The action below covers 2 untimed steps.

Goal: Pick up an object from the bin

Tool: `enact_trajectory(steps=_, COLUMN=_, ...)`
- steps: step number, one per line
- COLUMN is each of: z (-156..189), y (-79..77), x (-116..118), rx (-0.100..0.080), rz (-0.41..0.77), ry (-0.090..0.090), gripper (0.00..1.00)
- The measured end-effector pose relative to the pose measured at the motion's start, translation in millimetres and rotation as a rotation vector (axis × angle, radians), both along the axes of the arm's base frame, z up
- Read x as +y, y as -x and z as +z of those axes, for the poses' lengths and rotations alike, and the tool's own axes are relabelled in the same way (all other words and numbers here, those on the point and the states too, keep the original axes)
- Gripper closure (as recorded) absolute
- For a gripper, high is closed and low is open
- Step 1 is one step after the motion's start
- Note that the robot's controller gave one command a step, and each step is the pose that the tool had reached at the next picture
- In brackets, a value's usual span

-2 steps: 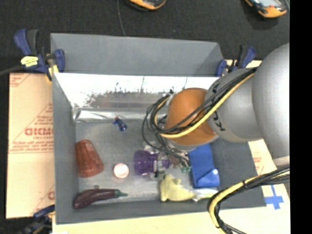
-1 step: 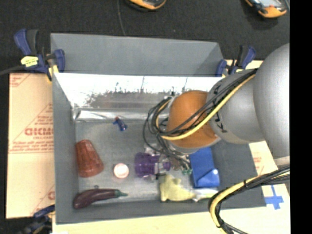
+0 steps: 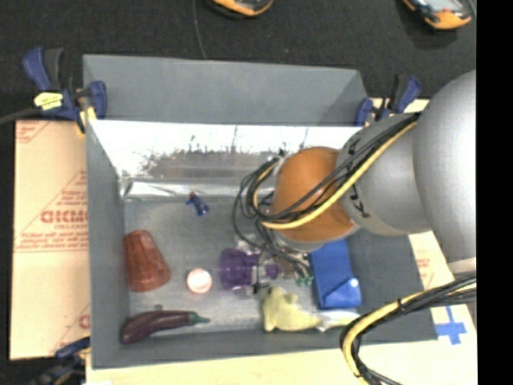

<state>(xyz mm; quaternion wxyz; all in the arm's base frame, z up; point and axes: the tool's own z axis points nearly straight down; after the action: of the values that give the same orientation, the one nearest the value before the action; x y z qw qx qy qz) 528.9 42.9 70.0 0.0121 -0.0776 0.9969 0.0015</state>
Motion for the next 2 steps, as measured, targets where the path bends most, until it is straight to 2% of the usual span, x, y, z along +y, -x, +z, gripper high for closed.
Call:
enact_trajectory(steps=1, z=2.0, y=5.9, x=0.1, rx=0.003, rz=-0.001, ry=0.0, gripper=1.0)
enact_trajectory(steps=2, z=0.3, y=3.7, x=6.5, rx=-0.001, rz=-0.003, ry=-0.002, gripper=1.0)
